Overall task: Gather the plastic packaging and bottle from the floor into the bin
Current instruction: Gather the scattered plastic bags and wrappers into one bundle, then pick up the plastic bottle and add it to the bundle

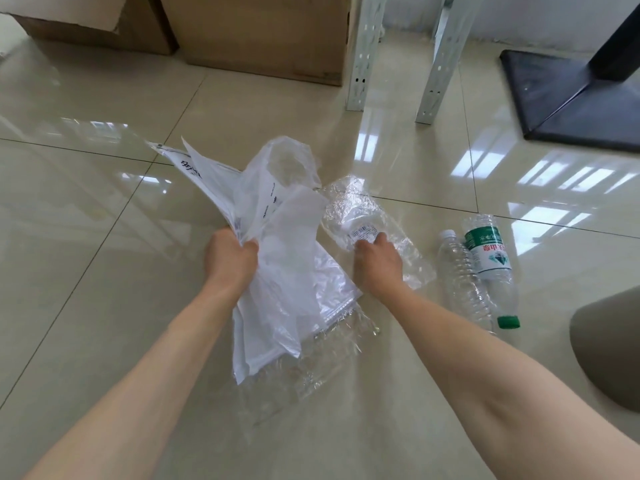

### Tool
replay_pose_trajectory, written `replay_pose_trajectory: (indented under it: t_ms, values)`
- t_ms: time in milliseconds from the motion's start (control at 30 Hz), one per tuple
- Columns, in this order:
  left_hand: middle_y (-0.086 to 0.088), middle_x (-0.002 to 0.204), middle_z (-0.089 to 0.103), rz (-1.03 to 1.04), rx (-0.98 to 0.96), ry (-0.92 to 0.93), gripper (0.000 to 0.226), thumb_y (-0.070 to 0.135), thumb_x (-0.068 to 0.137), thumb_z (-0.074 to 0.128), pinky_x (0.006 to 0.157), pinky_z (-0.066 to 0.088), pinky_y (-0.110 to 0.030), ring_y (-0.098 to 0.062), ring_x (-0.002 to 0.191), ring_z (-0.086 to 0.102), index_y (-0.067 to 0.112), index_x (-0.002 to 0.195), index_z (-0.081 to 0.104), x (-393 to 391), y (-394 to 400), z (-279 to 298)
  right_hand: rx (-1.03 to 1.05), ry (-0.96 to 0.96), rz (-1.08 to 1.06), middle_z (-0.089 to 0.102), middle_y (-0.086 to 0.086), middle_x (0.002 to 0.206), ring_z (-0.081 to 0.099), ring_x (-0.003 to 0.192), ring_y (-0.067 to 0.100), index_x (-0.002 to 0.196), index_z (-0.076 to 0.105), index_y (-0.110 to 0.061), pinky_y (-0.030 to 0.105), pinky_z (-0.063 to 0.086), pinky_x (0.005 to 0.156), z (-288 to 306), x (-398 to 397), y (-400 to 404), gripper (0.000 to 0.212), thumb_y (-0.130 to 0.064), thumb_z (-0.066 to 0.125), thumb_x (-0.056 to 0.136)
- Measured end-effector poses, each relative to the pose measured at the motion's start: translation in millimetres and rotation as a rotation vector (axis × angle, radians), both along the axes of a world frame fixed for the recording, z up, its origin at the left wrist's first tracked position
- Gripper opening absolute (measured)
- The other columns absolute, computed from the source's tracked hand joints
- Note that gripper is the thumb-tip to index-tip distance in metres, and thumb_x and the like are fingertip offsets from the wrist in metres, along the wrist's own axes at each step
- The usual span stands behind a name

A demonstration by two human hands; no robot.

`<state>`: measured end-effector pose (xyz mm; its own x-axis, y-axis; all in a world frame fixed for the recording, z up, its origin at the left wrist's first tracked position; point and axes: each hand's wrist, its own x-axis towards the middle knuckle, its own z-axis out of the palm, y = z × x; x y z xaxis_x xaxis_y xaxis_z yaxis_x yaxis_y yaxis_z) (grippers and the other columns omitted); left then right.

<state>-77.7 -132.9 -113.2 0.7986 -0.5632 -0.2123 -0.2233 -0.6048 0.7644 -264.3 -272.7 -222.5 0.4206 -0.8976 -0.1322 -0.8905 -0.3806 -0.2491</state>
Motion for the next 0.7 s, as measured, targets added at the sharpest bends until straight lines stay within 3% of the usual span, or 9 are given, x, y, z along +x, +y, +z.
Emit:
replay_pose_trajectory:
  t_ms: [67, 133, 200, 267, 367, 500, 533, 600, 700]
  values:
    - [-0.023, 0.109, 0.072, 0.006, 0.003, 0.001, 0.027, 0.005, 0.088, 0.059, 0.081, 0.049, -0.033, -0.037, 0.102, 0.069, -0.005, 0.111, 0.070, -1.0, 0.4, -0.1, 0.221, -0.295, -0.259, 0.062, 0.013, 0.122, 0.065, 0.099, 0.034, 0.116, 0.069, -0.016, 0.035, 0.052, 0.085, 8.7, 7.1, -3.2, 0.033, -0.010, 0.049, 0.091]
    - [-0.022, 0.106, 0.073, 0.025, -0.008, 0.017, 0.025, 0.006, 0.087, 0.059, 0.083, 0.051, -0.036, -0.037, 0.099, 0.069, -0.005, 0.108, 0.070, -2.2, 1.3, 0.2, 0.325, -0.591, -0.424, 0.070, 0.008, 0.111, 0.066, 0.101, 0.024, 0.124, 0.068, -0.015, 0.033, 0.050, 0.092, 25.6, 18.3, 3.0, 0.041, -0.005, 0.047, 0.089]
    - [-0.020, 0.104, 0.073, 0.053, -0.011, 0.052, 0.023, 0.006, 0.088, 0.059, 0.085, 0.052, -0.036, -0.035, 0.097, 0.070, -0.002, 0.106, 0.070, -6.2, 2.8, 3.3, 0.421, -0.826, -0.382, 0.067, 0.002, 0.092, 0.064, 0.078, 0.016, 0.126, 0.066, -0.015, 0.032, 0.056, 0.079, 47.3, 32.3, 21.3, 0.042, -0.003, 0.049, 0.089]
    - [-0.016, 0.099, 0.072, 0.078, -0.032, 0.129, 0.019, 0.008, 0.088, 0.059, 0.087, 0.054, -0.038, -0.034, 0.096, 0.070, 0.004, 0.102, 0.070, -12.1, 3.4, 7.2, 0.597, -0.964, -0.197, 0.064, 0.001, 0.091, 0.061, 0.066, 0.012, 0.127, 0.064, -0.013, 0.023, 0.055, 0.061, 66.5, 44.1, 47.5, 0.038, -0.005, 0.054, 0.092]
    - [-0.014, 0.092, 0.073, 0.096, -0.099, 0.224, 0.015, 0.016, 0.086, 0.058, 0.087, 0.057, -0.044, -0.036, 0.095, 0.071, 0.009, 0.092, 0.069, -21.6, 4.7, 14.3, 0.785, -0.992, -0.010, 0.066, 0.003, 0.109, 0.066, 0.070, 0.015, 0.132, 0.060, -0.020, 0.025, 0.057, 0.064, 79.3, 56.1, 81.4, 0.033, -0.021, 0.053, 0.099]
    - [-0.019, 0.094, 0.076, 0.098, -0.145, 0.347, 0.056, 0.055, 0.076, 0.064, 0.085, 0.058, -0.052, -0.034, 0.088, 0.074, 0.002, 0.092, 0.073, -27.2, 12.3, 20.3, 0.798, -0.951, 0.032, 0.061, -0.001, 0.107, 0.067, 0.068, 0.013, 0.147, 0.037, -0.036, 0.029, 0.060, 0.072, 76.3, 58.4, 93.1, 0.058, -0.023, 0.060, 0.095]
    - [-0.017, 0.094, 0.078, 0.074, -0.143, 0.362, 0.056, 0.059, 0.072, 0.068, 0.082, 0.059, -0.052, -0.032, 0.086, 0.075, 0.007, 0.092, 0.074, -28.8, 14.3, 19.9, 0.796, -0.916, 0.055, 0.059, 0.001, 0.107, 0.067, 0.067, 0.013, 0.148, 0.033, -0.037, 0.031, 0.061, 0.072, 77.3, 56.3, 92.4, 0.065, -0.022, 0.063, 0.093]
    - [-0.014, 0.091, 0.079, 0.059, -0.123, 0.352, 0.040, 0.048, 0.071, 0.077, 0.080, 0.061, -0.051, -0.031, 0.084, 0.076, 0.013, 0.089, 0.076, -30.6, 16.1, 16.8, 0.785, -0.834, 0.094, 0.056, 0.003, 0.106, 0.064, 0.065, 0.014, 0.148, 0.031, -0.038, 0.028, 0.060, 0.069, 80.7, 51.7, 90.1, 0.069, -0.021, 0.065, 0.091]
    - [-0.015, 0.098, 0.076, 0.087, -0.086, 0.271, 0.026, 0.017, 0.079, 0.073, 0.085, 0.059, -0.051, -0.032, 0.091, 0.074, 0.006, 0.102, 0.073, -31.9, 14.1, 9.4, 0.682, -0.684, 0.159, 0.055, 0.000, 0.098, 0.058, 0.069, 0.016, 0.147, 0.034, -0.040, 0.024, 0.052, 0.067, 79.4, 35.3, 85.2, 0.065, -0.022, 0.063, 0.091]
